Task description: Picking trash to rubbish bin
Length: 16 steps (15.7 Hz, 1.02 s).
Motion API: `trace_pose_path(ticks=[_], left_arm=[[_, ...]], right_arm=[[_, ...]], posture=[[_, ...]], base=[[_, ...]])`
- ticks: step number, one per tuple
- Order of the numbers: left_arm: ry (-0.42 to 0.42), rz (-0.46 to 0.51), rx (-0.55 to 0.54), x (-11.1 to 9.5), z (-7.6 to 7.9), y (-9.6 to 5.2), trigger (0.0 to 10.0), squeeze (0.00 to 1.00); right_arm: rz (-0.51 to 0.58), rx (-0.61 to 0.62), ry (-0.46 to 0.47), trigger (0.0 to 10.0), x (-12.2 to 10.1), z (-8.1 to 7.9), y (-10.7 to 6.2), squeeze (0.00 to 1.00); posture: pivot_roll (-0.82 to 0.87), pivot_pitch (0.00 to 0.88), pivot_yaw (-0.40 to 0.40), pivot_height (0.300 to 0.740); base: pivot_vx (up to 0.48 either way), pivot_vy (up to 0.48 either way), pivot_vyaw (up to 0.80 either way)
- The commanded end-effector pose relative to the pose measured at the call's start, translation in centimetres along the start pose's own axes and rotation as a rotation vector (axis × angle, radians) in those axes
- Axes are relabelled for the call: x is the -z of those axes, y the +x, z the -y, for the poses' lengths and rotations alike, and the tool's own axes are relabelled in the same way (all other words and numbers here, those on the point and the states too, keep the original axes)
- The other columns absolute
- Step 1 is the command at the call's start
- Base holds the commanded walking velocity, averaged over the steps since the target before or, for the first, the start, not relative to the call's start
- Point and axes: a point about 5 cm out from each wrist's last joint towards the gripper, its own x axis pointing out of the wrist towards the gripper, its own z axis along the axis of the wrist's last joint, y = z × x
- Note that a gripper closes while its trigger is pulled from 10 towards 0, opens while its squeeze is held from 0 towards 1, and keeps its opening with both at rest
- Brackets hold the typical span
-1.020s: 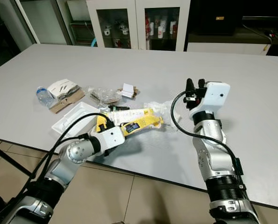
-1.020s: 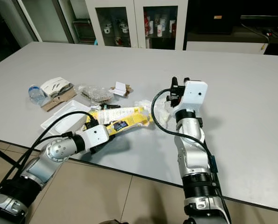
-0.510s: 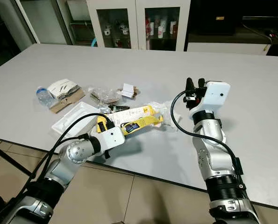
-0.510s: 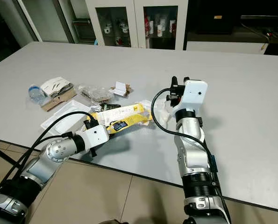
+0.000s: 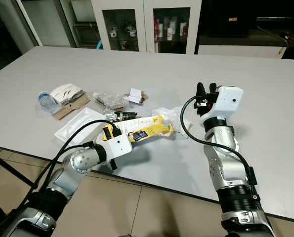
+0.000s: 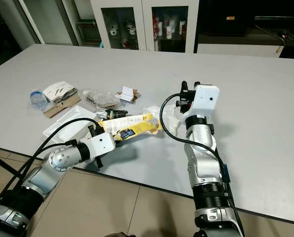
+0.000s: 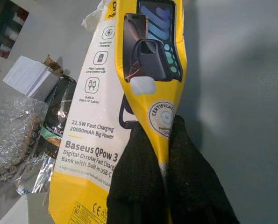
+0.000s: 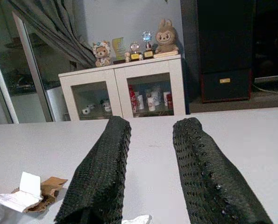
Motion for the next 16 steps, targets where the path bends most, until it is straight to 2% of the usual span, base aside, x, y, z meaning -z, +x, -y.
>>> trace_pose_path(ticks=[1, 2, 3, 6, 8, 10, 11, 12, 14, 16], left_arm=[[0.021, -0.006, 0.0, 0.1, -0.3, -0.2, 0.0, 0.0], [0.048, -0.008, -0.016, -0.1, -0.5, -0.2, 8.7, 0.0], [0.061, 0.0, -0.039, -0.3, -1.0, -0.2, 10.0, 0.0], [0.1, 0.067, -0.131, -2.0, -2.9, -0.6, 10.0, 0.0], [0.134, 0.121, -0.243, -3.3, -4.8, -1.2, 10.0, 0.0], [0.132, 0.199, -0.41, -4.9, -6.9, -1.9, 10.0, 0.0], [0.113, 0.234, -0.503, -5.4, -7.7, -2.1, 10.0, 0.0], [0.05, 0.254, -0.652, -5.6, -8.9, -2.5, 10.0, 0.0], [-0.027, 0.281, -0.761, -5.8, -9.6, -2.9, 10.0, 0.0], [-0.134, 0.302, -0.85, -5.6, -9.6, -3.0, 10.0, 0.0]], right_arm=[[-0.005, -0.02, 0.007, 10.0, 0.0, -0.5, 0.2, 0.0], [-0.005, -0.02, 0.007, 10.0, 0.0, -0.5, 0.2, 0.0], [-0.005, -0.02, 0.007, 10.0, 0.0, -0.5, 0.2, 0.0], [-0.005, -0.02, 0.008, 10.0, 0.0, -0.5, 0.1, 0.0], [-0.003, -0.018, 0.008, 10.0, 0.1, -0.5, 0.1, 0.0], [-0.002, -0.016, 0.009, 10.0, 0.0, -0.5, 0.2, 0.0], [-0.002, -0.017, 0.009, 10.0, 0.0, -0.5, 0.2, 0.0], [-0.001, -0.017, 0.009, 10.0, 0.0, -0.4, 0.2, 0.0], [0.001, -0.016, 0.009, 10.0, 0.0, -0.4, 0.2, 0.0], [0.004, -0.016, 0.01, 10.0, -0.1, -0.4, 0.2, 0.0]], posture=[[0.02, 0.002, 0.098, 0.74], [0.02, 0.0, 0.099, 0.74], [0.02, 0.0, 0.099, 0.74], [0.02, 0.0, 0.102, 0.74], [0.02, 0.0, 0.103, 0.74], [0.02, 0.0, 0.101, 0.74], [0.02, 0.0, 0.1, 0.74], [0.02, 0.0, 0.1, 0.74], [0.02, 0.0, 0.1, 0.74], [0.02, 0.0, 0.098, 0.74]], base=[[0.0, 0.0, 0.0], [0.0, 0.0, 0.0], [0.0, 0.0, 0.0], [0.0, 0.0, 0.0], [0.0, 0.0, 0.0], [0.0, 0.0, 0.0], [0.0, 0.0, 0.0], [0.0, 0.0, 0.0], [0.0, 0.0, 0.0], [0.0, 0.0, 0.0]])
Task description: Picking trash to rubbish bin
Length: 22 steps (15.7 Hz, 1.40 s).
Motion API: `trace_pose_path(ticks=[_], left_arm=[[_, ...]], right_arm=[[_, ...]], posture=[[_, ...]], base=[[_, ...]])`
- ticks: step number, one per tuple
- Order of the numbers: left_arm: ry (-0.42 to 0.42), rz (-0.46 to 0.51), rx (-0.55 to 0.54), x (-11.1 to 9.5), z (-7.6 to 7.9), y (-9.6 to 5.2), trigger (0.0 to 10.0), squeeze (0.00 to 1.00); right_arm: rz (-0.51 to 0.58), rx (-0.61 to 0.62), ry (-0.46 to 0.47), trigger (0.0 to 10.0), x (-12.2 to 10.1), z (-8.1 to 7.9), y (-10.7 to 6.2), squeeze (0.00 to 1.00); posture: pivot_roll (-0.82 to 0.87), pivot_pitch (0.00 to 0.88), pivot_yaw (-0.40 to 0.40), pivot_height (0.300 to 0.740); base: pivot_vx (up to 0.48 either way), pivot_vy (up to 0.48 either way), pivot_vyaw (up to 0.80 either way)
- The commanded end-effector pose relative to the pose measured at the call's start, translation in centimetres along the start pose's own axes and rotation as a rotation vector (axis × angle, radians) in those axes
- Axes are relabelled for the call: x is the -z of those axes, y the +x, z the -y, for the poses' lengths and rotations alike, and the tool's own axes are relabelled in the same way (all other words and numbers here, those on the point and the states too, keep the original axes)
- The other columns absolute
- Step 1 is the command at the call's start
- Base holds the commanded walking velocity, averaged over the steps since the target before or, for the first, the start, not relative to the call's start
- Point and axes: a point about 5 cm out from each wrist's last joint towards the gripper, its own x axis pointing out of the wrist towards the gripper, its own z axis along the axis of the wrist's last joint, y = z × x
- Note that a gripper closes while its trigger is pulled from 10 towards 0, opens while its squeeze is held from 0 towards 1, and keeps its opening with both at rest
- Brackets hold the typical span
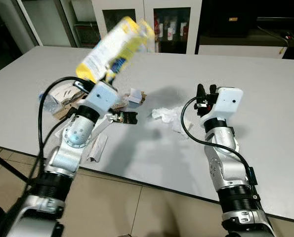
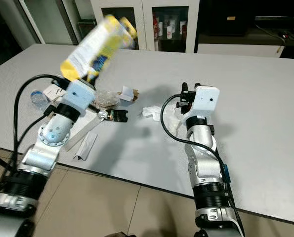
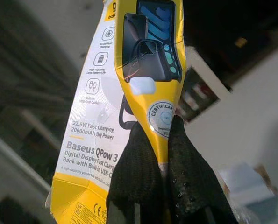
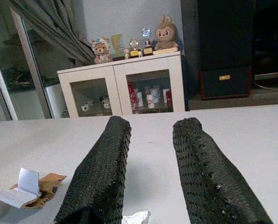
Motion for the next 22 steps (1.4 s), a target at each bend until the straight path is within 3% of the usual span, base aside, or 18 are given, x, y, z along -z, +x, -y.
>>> trace_pose_path(ticks=[1, 4, 6, 9, 12, 22], left_arm=[[-0.034, -0.022, -0.063, 0.4, -0.7, -0.2, 10.0, 0.0], [-0.125, -0.034, -0.156, 0.8, -0.6, -0.6, 10.0, 0.0], [-0.218, -0.042, -0.232, 0.9, 0.3, -1.0, 10.0, 0.0], [-0.294, -0.052, -0.22, 0.6, 2.4, -1.2, 10.0, 0.0], [-0.314, -0.021, -0.222, -0.3, 2.8, -0.5, 10.0, 0.0], [-0.337, -0.028, -0.199, -0.1, 3.3, -0.6, 10.0, 0.0]], right_arm=[[0.014, -0.023, 0.012, 10.0, -0.3, -0.6, 0.2, 0.0], [0.037, -0.019, 0.024, 10.0, -0.7, -0.5, 0.3, 0.0], [0.054, -0.026, 0.031, 10.0, -0.9, -0.6, 0.3, 0.0], [0.059, -0.024, 0.03, 10.0, -1.0, -0.6, 0.3, 0.0], [0.074, -0.014, 0.032, 10.0, -1.3, -0.4, 0.4, 0.0], [0.08, -0.009, 0.029, 10.0, -1.1, -0.3, 0.2, 0.0]], posture=[[0.02, 0.0, 0.097, 0.74], [0.02, 0.0, 0.096, 0.74], [0.02, 0.0, 0.095, 0.74], [0.01, 0.0, 0.097, 0.74], [0.01, 0.0, 0.102, 0.74], [0.0, 0.0, 0.109, 0.74]], base=[[0.0, 0.0, 0.0], [0.0, 0.0, 0.0], [0.0, 0.0, 0.0], [0.0, 0.0, 0.0], [0.0, 0.0, 0.0], [0.0, 0.0, 0.0]])
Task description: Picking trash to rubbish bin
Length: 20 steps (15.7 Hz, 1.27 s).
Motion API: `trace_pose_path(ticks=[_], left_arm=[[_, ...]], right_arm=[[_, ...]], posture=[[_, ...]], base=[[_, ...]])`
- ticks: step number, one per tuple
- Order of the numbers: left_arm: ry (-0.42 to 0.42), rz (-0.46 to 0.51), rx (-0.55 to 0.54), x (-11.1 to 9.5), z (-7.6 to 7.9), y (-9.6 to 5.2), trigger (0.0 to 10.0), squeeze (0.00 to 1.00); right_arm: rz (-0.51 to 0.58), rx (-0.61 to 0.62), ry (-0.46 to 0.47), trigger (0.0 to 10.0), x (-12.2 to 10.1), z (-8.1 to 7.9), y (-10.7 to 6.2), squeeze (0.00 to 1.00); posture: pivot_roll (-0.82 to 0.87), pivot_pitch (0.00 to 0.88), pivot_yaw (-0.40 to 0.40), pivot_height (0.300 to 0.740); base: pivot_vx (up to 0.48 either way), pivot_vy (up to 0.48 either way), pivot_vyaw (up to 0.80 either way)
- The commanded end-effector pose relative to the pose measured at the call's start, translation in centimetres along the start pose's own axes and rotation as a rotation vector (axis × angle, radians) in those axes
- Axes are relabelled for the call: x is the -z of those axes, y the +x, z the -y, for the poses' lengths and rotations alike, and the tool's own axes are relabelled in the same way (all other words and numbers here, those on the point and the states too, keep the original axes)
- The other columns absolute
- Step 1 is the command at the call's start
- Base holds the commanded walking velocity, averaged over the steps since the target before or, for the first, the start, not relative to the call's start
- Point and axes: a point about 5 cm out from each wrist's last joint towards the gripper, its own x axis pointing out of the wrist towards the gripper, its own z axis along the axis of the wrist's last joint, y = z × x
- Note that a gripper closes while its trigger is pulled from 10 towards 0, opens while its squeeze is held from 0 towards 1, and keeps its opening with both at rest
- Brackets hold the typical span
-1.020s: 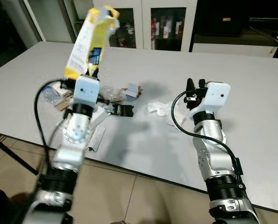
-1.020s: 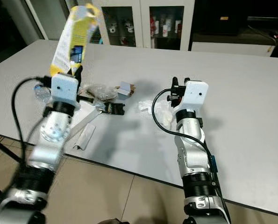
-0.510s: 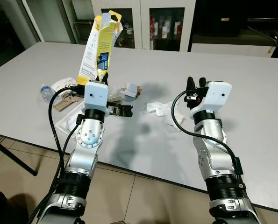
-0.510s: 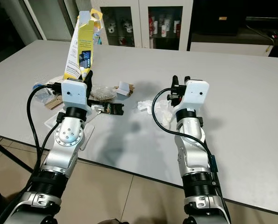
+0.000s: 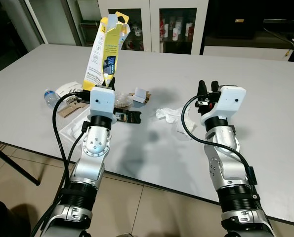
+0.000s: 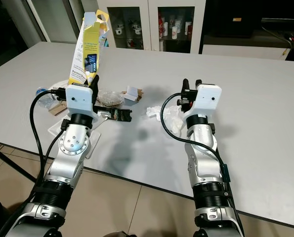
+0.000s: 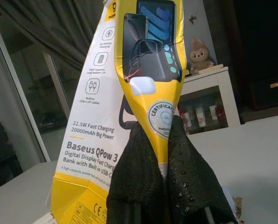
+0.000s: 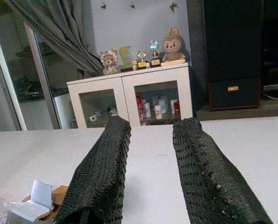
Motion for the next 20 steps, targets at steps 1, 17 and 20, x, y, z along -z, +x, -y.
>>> trace_pose_path(ticks=[1, 17, 20], left_arm=[[-0.005, 0.002, 0.0, -0.1, -0.1, 0.1, 10.0, 0.0], [-0.011, 0.023, 0.008, -1.0, -0.1, 0.7, 10.0, 0.0], [-0.013, 0.022, 0.009, -1.0, -0.1, 0.8, 10.0, 0.0]], right_arm=[[0.025, -0.006, 0.012, 10.0, -0.5, -0.3, 0.2, 0.0], [0.016, -0.012, 0.009, 10.0, -0.5, -0.4, 0.2, 0.0], [0.015, -0.01, 0.009, 10.0, -0.5, -0.4, 0.2, 0.0]], posture=[[0.0, 0.0, 0.112, 0.74], [0.01, 0.0, 0.106, 0.74], [0.01, 0.0, 0.108, 0.74]], base=[[0.0, 0.0, 0.0], [0.0, 0.233, 0.0], [0.0, 0.313, 0.0]])
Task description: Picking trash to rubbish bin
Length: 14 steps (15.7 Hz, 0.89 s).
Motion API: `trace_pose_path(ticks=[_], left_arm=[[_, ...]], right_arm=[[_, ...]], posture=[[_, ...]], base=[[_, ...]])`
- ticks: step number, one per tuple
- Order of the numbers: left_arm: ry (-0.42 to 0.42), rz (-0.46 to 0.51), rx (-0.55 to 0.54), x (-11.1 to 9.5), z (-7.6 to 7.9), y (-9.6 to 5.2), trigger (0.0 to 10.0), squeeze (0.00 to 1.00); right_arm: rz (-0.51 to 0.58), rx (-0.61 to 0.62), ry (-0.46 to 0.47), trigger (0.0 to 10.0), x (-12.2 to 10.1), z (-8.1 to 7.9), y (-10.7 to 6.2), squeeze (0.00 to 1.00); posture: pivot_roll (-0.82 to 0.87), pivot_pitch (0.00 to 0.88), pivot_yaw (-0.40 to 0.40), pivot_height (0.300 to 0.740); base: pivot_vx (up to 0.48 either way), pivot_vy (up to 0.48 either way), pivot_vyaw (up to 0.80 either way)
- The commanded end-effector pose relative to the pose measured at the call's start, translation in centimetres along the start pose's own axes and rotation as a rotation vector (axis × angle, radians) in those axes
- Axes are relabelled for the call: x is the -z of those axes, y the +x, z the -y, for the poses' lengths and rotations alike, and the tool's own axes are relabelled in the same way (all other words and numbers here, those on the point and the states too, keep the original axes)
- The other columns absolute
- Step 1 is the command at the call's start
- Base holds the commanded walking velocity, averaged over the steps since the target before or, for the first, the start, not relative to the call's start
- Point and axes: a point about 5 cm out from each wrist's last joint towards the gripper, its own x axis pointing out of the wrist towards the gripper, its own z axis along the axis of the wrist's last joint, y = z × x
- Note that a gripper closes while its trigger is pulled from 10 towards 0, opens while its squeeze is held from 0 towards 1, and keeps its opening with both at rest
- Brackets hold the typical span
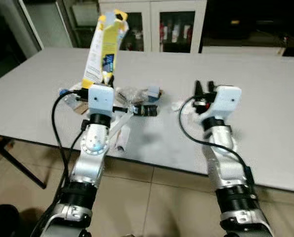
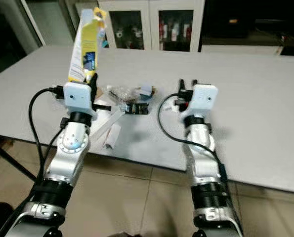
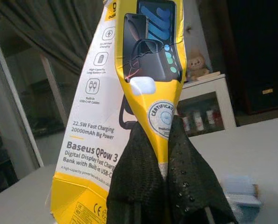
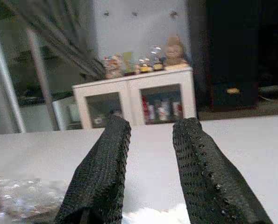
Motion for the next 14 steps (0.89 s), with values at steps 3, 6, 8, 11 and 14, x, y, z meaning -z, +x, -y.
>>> trace_pose_path(ticks=[3, 6, 8, 11, 14], left_arm=[[0.01, 0.008, 0.003, -0.39, -0.52, 0.35, 10.0, 0.0], [0.015, 0.001, 0.003, -0.32, -0.63, 0.36, 10.0, 0.0], [0.018, -0.001, 0.004, -0.3, -0.65, 0.37, 10.0, 0.0], [0.021, -0.004, 0.005, -0.3, -0.7, 0.42, 10.0, 0.0], [0.023, -0.01, 0.006, -0.26, -0.71, 0.42, 10.0, 0.0]], right_arm=[[0.0, -0.004, 0.018, 10.0, -0.35, -0.29, 0.23, 0.0], [-0.006, 0.003, 0.011, 10.0, -0.26, -0.15, 0.28, 0.0], [0.0, -0.002, 0.003, 10.0, -0.34, -0.2, 0.24, 0.0], [-0.017, 0.004, 0.016, 10.0, -0.2, -0.17, 0.29, 0.0], [-0.029, 0.009, 0.023, 10.0, -0.06, -0.07, 0.33, 0.0]], posture=[[0.01, 0.0, 0.107, 0.74], [0.01, 0.001, 0.106, 0.74], [0.01, 0.001, 0.106, 0.74], [0.01, 0.002, 0.106, 0.74], [0.01, 0.001, 0.107, 0.74]], base=[[0.0, 0.349, 0.0], [0.0, 0.371, -0.53], [0.0, 0.379, 0.0], [0.0, 0.404, 0.0], [0.0, 0.414, -0.53]])
